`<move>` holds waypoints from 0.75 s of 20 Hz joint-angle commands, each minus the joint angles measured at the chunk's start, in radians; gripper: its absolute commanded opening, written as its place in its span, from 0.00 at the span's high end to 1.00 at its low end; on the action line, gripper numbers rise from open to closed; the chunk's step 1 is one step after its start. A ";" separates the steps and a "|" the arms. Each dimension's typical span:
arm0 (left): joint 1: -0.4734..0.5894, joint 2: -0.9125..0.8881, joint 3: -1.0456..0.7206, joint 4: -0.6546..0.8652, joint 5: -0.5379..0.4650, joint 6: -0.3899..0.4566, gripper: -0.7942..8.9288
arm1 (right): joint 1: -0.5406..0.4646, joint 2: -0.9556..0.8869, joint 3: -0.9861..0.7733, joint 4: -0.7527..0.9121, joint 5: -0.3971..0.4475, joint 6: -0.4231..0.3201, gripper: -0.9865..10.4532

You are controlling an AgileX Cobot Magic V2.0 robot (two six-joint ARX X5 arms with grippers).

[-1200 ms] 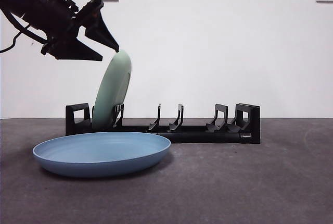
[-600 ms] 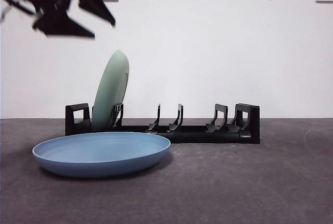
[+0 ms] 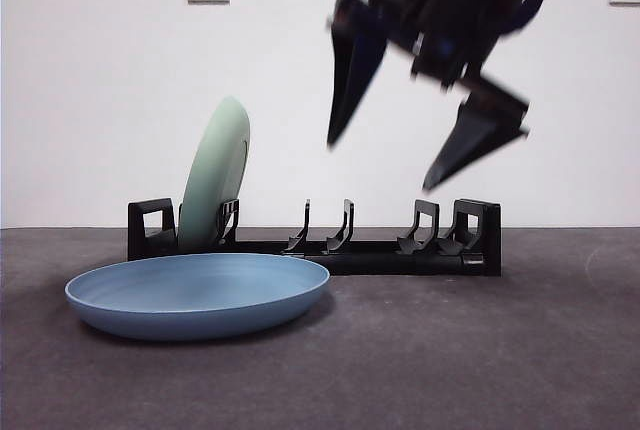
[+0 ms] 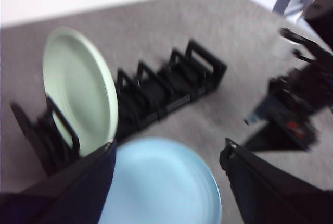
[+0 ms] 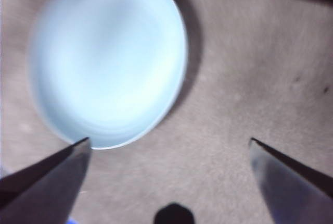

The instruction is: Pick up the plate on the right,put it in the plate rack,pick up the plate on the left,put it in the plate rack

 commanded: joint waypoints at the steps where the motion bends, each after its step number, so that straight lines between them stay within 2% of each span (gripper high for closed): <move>1: -0.005 -0.009 0.000 -0.079 -0.001 0.040 0.56 | 0.005 0.080 -0.001 0.047 0.003 -0.008 0.49; 4: -0.025 -0.010 0.000 -0.144 -0.003 0.082 0.56 | 0.010 0.180 -0.001 0.132 -0.005 -0.005 0.59; 9: -0.050 -0.010 0.000 -0.144 -0.005 0.082 0.56 | 0.018 0.254 -0.001 0.210 -0.064 0.023 0.60; 12: -0.071 -0.010 0.000 -0.144 -0.062 0.085 0.56 | 0.029 0.271 -0.001 0.262 -0.066 0.042 0.73; 15: -0.080 -0.010 0.000 -0.144 -0.084 0.085 0.56 | 0.030 0.291 -0.001 0.281 -0.066 0.064 0.73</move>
